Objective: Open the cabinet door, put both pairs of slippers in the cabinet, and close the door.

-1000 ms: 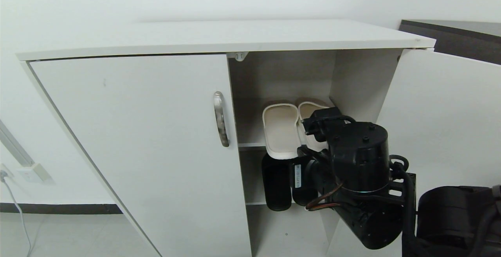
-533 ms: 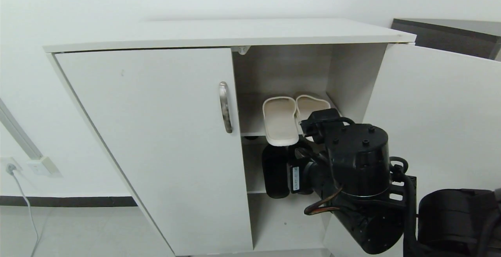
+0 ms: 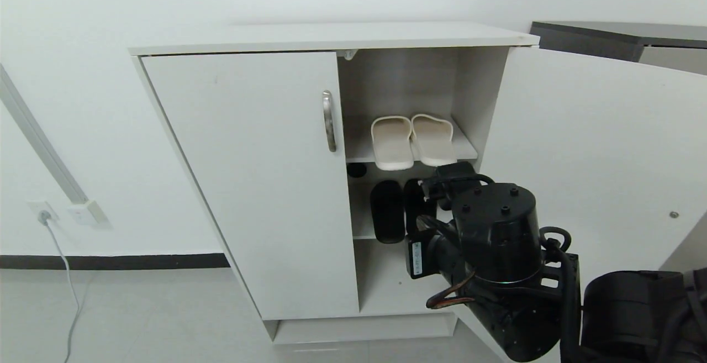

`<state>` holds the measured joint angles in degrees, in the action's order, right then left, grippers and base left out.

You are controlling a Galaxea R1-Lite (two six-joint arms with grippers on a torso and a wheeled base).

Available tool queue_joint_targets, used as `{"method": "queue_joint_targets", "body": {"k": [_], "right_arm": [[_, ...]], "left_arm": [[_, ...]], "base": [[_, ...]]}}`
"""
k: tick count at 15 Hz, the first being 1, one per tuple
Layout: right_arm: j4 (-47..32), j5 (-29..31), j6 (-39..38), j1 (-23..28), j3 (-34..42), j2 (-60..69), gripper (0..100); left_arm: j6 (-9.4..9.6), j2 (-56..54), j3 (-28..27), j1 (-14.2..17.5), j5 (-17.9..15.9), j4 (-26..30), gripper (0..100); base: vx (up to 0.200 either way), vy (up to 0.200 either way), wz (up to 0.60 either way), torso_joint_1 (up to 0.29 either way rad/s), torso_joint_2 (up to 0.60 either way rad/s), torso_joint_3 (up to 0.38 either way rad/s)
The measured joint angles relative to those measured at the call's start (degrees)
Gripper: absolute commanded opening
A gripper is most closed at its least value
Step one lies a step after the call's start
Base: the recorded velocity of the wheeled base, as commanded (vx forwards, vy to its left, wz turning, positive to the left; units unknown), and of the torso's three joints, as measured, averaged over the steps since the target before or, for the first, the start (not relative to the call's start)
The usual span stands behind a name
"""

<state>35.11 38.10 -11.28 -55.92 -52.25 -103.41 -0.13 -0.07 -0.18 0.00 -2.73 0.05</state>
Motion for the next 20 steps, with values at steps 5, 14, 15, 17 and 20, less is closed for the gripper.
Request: {"method": "queue_joint_targets", "body": {"k": [5,14,15,17,20], "right_arm": [[0.0,-0.3,-0.1,0.7,0.2,-0.7,0],[6.5,-4.8,0.7,4.4,3.5,-2.4,0],[6.5,-4.8,0.8,4.5,3.7,-2.6,0],[6.5,-4.8,0.9,4.5,4.1,-2.8,0],[6.6,-4.8,1.1,4.7,4.4,-3.0,0]], "left_arm": [[-0.02,0.0,0.0,0.0,0.0,0.1,0],[-0.05,0.0,0.0,0.0,0.0,0.0,0],[-0.05,0.0,0.0,0.0,0.1,0.0,0],[-0.05,0.0,0.0,0.0,0.1,0.0,0],[-0.09,0.0,0.0,0.0,0.1,0.0,0]], "base": [[-0.2,0.0,0.0,0.002,0.0,0.003],[0.0,0.0,0.0,0.0,0.0,0.0],[0.0,0.0,0.0,0.0,0.0,0.0],[0.0,0.0,0.0,0.0,0.0,0.0],[0.0,0.0,0.0,0.0,0.0,0.0]]}}
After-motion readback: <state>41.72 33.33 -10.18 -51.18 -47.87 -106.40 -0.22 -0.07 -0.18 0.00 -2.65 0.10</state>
